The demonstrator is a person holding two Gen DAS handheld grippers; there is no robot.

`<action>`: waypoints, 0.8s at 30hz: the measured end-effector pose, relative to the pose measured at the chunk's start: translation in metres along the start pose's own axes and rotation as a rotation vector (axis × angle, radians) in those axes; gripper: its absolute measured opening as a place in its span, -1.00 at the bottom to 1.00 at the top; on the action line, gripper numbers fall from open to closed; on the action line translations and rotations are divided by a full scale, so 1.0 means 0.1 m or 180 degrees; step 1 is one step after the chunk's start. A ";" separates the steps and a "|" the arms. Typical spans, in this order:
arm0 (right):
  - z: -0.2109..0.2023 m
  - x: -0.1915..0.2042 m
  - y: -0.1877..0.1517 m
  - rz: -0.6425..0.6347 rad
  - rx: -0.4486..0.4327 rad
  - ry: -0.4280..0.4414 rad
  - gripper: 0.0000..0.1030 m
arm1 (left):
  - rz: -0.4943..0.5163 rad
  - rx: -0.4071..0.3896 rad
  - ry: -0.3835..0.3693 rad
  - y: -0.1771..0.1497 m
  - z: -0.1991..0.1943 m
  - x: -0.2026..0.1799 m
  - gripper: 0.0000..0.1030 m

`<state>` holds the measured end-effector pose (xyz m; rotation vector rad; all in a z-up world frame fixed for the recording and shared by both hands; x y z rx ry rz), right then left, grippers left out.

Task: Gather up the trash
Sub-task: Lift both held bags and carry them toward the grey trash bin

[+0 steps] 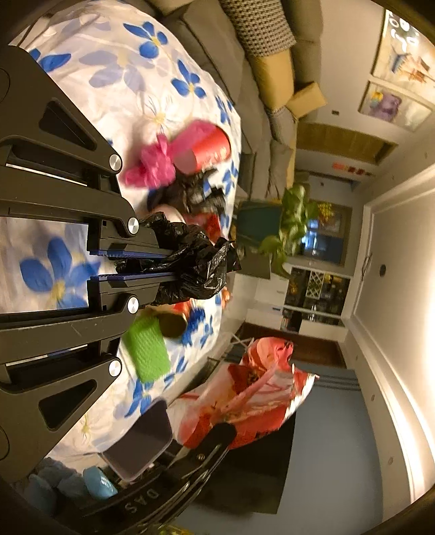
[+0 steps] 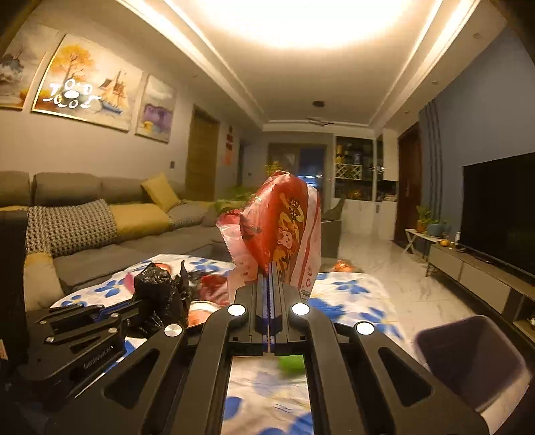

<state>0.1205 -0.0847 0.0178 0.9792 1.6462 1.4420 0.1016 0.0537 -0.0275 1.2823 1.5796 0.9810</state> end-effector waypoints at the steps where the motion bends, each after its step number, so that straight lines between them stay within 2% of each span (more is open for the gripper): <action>1: -0.06 -0.08 0.01 0.0020 -0.0017 -0.0052 -0.98 | 0.0024 -0.0009 -0.0037 0.01 0.00 -0.07 -0.87; 8: -0.40 -0.61 -0.03 0.0073 -0.0055 -0.0477 -0.98 | 0.0252 -0.0100 -0.0312 0.10 0.03 -0.68 -0.87; 17: -0.72 -1.46 -0.17 0.0242 -0.0058 -0.1109 -0.98 | 0.0450 -0.0126 -0.0687 0.13 0.28 -1.57 -0.87; 24: -0.84 -1.95 -0.32 0.0364 -0.0007 -0.1391 -0.98 | 0.0545 -0.0161 -0.0991 0.10 0.50 -2.16 -0.87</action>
Point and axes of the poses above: each gripper's, at about its wrist camera, not at the fingertips, and z roughly the way its jaws point, x to its left, y to its top, the point moved 4 cm from there along z, roughly the way its jaws point, and after that the axes turned 6 degrees about y, right-handed, at the moved point
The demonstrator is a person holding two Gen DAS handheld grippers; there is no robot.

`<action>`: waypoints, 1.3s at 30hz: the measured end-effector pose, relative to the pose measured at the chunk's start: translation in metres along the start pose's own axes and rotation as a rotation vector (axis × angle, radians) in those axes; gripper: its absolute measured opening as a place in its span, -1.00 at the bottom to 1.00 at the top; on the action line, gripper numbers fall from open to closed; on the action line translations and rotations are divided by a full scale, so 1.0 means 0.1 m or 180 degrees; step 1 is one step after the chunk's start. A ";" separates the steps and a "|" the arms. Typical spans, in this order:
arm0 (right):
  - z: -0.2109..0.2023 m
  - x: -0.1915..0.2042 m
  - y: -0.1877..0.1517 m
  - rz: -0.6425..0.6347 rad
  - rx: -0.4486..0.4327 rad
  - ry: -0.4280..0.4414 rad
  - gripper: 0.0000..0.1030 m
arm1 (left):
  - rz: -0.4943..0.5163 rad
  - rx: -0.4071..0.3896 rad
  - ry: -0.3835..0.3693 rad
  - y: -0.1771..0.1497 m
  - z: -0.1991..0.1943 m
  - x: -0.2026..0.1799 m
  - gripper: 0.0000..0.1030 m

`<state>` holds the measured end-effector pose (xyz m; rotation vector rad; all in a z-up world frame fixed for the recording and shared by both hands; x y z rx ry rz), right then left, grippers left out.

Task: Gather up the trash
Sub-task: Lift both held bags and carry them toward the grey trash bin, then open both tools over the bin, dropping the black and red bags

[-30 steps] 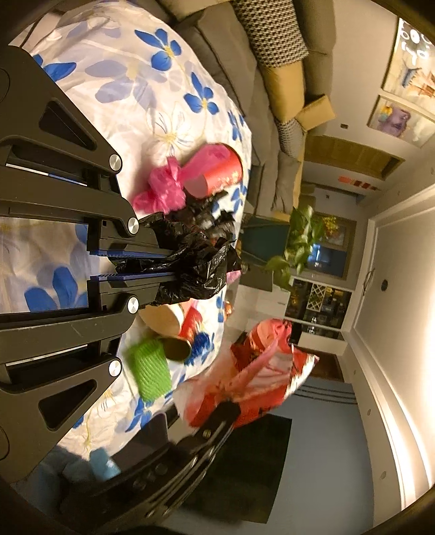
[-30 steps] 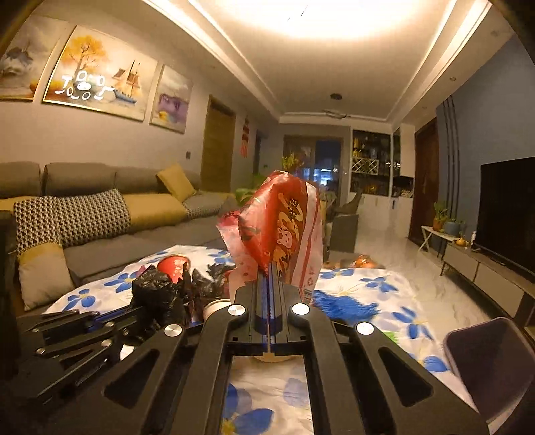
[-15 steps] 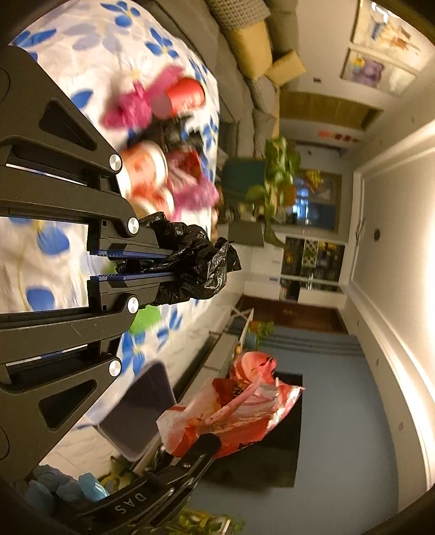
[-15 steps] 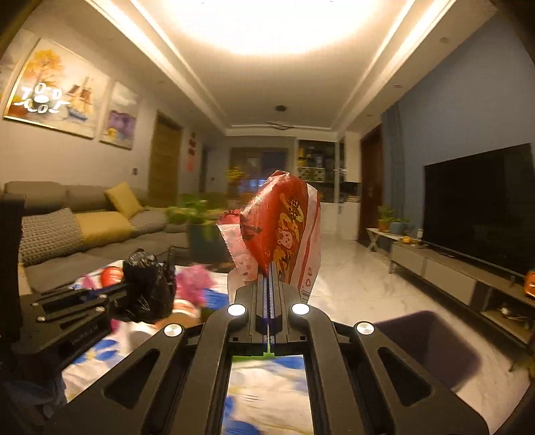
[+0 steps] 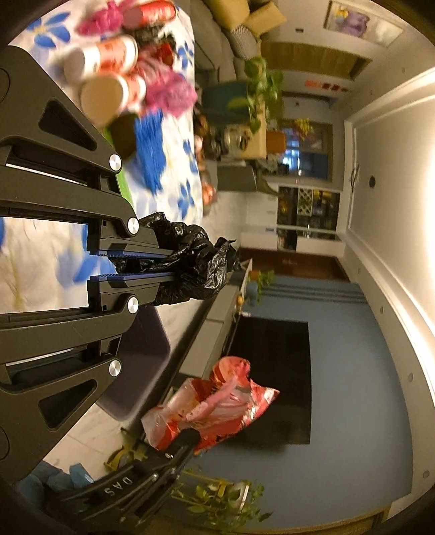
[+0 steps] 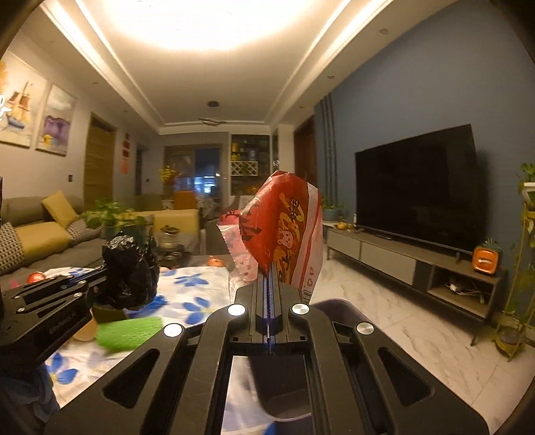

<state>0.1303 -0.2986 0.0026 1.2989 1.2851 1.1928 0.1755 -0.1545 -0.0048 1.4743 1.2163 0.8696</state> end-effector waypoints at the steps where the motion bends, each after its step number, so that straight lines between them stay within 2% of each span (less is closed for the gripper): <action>1: 0.03 -0.06 -0.01 0.0021 0.0012 -0.0028 -0.98 | 0.0008 0.0007 -0.0046 0.00 0.07 -0.06 -0.87; 6: 0.12 -0.28 -0.11 0.0103 0.0048 -0.0122 -0.98 | 0.0041 0.0051 -0.0214 -0.03 0.36 -0.25 -0.87; 13: 0.19 -0.38 -0.17 0.0145 0.0088 -0.0146 -0.98 | 0.0051 0.0091 -0.0367 -0.09 0.69 -0.38 -0.86; 25: 0.37 -0.52 -0.18 0.0242 0.0147 -0.0135 -0.97 | 0.0016 0.0095 -0.0619 -0.14 0.93 -0.64 -0.85; 26: 0.39 -0.54 -0.20 0.0268 0.0169 -0.0134 -0.92 | 0.0011 0.0115 -0.0652 -0.14 0.95 -0.66 -0.84; 27: 0.39 -0.54 -0.20 0.0285 0.0175 -0.0122 -0.86 | 0.0030 0.0136 -0.0660 -0.17 0.99 -0.68 -0.80; 29: 0.40 -0.57 -0.21 0.0314 0.0176 -0.0145 -0.62 | 0.0085 0.0157 -0.0662 -0.21 1.03 -0.70 -0.63; 30: 0.39 -0.58 -0.21 0.0315 0.0172 -0.0163 -0.62 | 0.0096 0.0169 -0.0659 -0.23 1.04 -0.70 -0.42; 33: 0.37 -0.63 -0.21 0.0346 0.0173 -0.0209 -0.62 | 0.0055 0.0203 -0.0668 -0.28 1.06 -0.68 -0.04; 36: 0.35 -0.66 -0.22 0.0394 0.0183 -0.0240 -0.58 | 0.0048 0.0237 -0.0635 -0.31 1.06 -0.63 0.08; 39: 0.30 -0.63 -0.22 0.0372 0.0166 -0.0268 -0.42 | 0.0005 0.0218 -0.0557 -0.31 1.00 -0.55 0.27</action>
Point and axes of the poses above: each gripper's, at about its wrist camera, not at the fingertips, and z roughly the way its jaws point, x to its left, y to its top, the point moved 4 cm from there along z, roughly the way its jaws point, and after that the axes turned 6 degrees about y, right-handed, at the moved point
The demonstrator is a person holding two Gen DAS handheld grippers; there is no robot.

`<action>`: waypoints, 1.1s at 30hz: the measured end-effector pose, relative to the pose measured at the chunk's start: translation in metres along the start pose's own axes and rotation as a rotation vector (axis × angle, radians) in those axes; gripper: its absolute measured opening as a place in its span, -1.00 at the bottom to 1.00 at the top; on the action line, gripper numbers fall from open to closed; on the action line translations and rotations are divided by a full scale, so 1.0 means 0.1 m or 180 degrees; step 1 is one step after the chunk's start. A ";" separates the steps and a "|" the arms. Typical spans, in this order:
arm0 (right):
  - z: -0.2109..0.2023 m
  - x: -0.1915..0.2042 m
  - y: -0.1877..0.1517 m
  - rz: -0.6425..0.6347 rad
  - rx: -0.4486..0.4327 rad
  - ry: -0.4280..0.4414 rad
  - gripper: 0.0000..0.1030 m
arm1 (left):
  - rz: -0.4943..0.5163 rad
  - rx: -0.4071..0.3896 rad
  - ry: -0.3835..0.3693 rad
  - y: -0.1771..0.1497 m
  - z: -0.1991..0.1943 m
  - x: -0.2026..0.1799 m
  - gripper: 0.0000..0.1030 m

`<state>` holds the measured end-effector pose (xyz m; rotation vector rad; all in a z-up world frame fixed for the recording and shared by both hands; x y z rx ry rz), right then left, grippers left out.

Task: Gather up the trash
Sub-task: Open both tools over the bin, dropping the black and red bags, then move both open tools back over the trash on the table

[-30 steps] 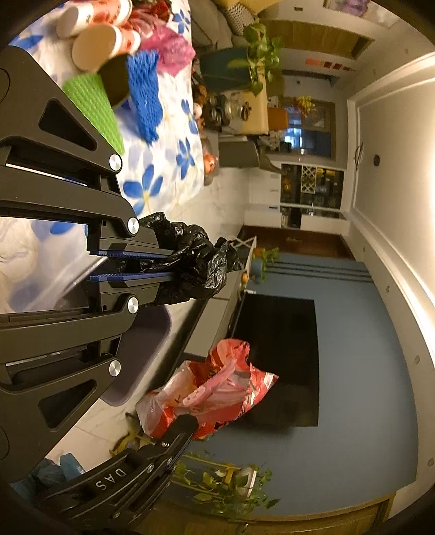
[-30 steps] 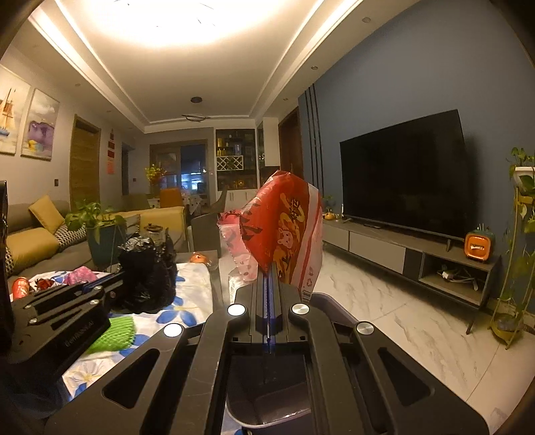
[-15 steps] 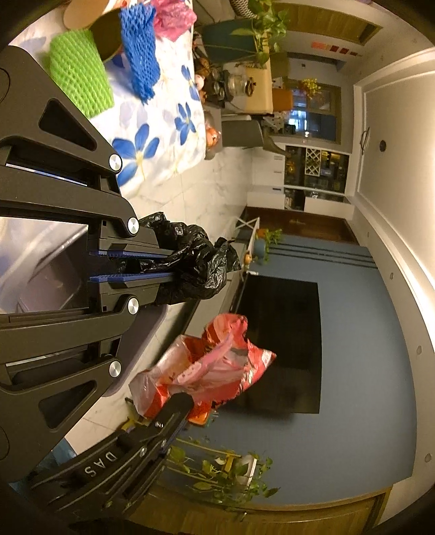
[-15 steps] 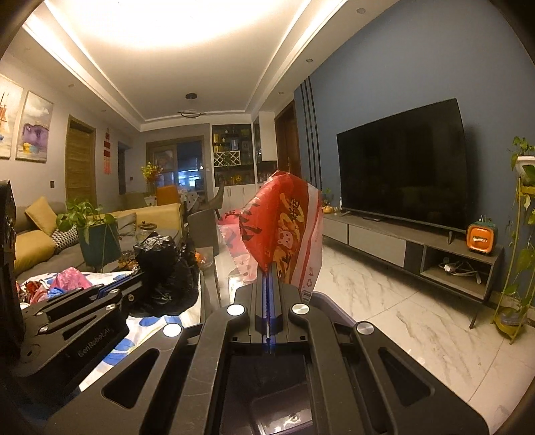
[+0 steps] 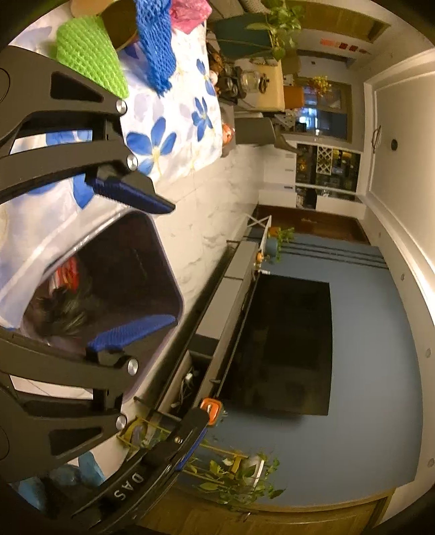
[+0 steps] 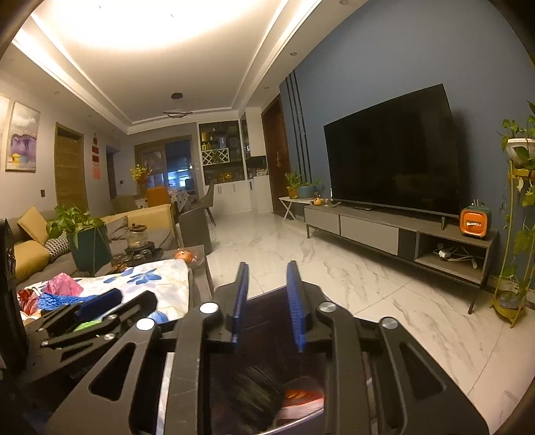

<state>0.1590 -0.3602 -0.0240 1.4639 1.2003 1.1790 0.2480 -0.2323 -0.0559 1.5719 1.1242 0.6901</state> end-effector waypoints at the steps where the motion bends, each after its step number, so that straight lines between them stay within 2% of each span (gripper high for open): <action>1: -0.01 0.02 0.00 -0.0018 -0.0005 -0.0009 -0.33 | -0.0026 -0.0004 0.0030 0.00 -0.03 0.04 0.34; 7: -0.10 0.08 -0.02 -0.0019 -0.0020 0.0026 0.00 | -0.0163 0.0007 0.0280 -0.03 -0.23 0.28 0.63; 11: -0.18 0.17 -0.02 0.0009 -0.0056 0.0147 0.31 | -0.0194 -0.0018 0.0524 -0.09 -0.44 0.47 0.73; 14: -0.25 0.26 -0.03 0.0053 -0.0101 0.0274 0.45 | -0.0206 -0.0047 0.0688 -0.13 -0.60 0.58 0.77; 24: -0.33 0.74 -0.11 -0.0077 -0.0092 0.0500 0.51 | -0.0336 -0.0250 0.1224 -0.20 -1.31 1.07 0.81; 33: -0.25 1.31 -0.33 -0.0239 0.0074 0.0696 0.52 | -0.0549 -0.0258 0.1744 -0.36 -1.79 1.73 0.81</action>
Point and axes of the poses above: each gripper's, at about its wrist camera, not at the fingertips, and z roughly the way its jaws point, x to its left, y to its top, the point moved 4 cm from there along z, roughly the way its jaws point, and after that the axes turned 6 degrees about y, right-handed, at the moved point
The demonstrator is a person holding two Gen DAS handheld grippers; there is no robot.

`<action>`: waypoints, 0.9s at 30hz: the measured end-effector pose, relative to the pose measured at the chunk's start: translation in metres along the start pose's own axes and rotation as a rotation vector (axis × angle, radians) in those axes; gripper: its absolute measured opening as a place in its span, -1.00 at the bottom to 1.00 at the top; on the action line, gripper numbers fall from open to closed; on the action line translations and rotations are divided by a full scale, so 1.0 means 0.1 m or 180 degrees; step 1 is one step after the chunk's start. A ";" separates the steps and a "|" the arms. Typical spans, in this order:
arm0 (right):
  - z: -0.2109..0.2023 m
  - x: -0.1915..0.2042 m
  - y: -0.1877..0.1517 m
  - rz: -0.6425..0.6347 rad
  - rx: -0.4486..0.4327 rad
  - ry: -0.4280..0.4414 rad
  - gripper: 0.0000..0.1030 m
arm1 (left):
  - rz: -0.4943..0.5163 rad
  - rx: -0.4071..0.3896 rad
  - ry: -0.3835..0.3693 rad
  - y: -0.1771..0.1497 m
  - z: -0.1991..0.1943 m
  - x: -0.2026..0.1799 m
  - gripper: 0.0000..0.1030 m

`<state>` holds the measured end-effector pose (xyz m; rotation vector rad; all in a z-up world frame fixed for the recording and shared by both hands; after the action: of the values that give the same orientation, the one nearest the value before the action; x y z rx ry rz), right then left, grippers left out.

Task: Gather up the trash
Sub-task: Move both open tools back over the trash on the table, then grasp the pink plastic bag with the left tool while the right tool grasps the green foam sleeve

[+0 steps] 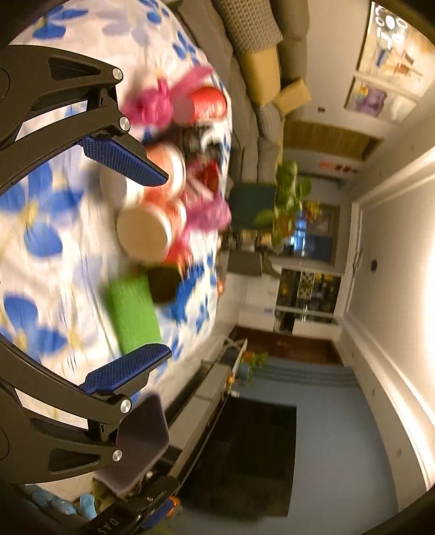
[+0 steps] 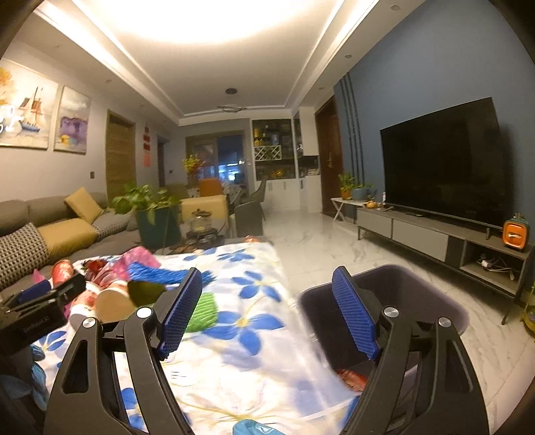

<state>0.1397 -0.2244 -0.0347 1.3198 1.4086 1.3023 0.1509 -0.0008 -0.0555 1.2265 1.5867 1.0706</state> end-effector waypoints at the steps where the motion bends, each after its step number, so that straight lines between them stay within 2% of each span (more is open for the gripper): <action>1: 0.03 0.05 -0.02 -0.0008 0.0015 0.0018 0.52 | -0.0032 0.0006 0.0072 -0.01 0.00 0.12 0.81; 8: 0.27 0.48 -0.21 -0.0034 0.0193 0.0162 0.52 | -0.0156 0.0021 0.0450 -0.03 -0.01 0.77 0.81; 16: 0.74 0.94 -0.36 -0.0194 0.0440 0.0265 0.51 | -0.0259 -0.0032 0.0676 0.00 -0.07 1.22 0.81; 20: 0.98 1.05 -0.43 -0.0229 0.0573 0.0232 0.51 | -0.0305 -0.0031 0.0739 0.01 -0.04 1.39 0.81; 27: 1.33 1.03 -0.58 -0.0113 0.1005 0.0184 0.48 | -0.0450 0.0014 0.0834 0.00 0.10 1.67 0.81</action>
<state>0.2443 -0.0974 -0.1033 1.4625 1.7234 1.1342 0.1329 0.1638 -0.0776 0.9905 1.8451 1.1727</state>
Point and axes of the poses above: each gripper's, at about its wrist camera, not at the fingertips, and z roughly the way its jaws point, x to its left, y to its top, the point moved 4 cm from there along z, roughly the way its jaws point, and after that the axes turned 6 degrees about y, right-handed, at the moved point
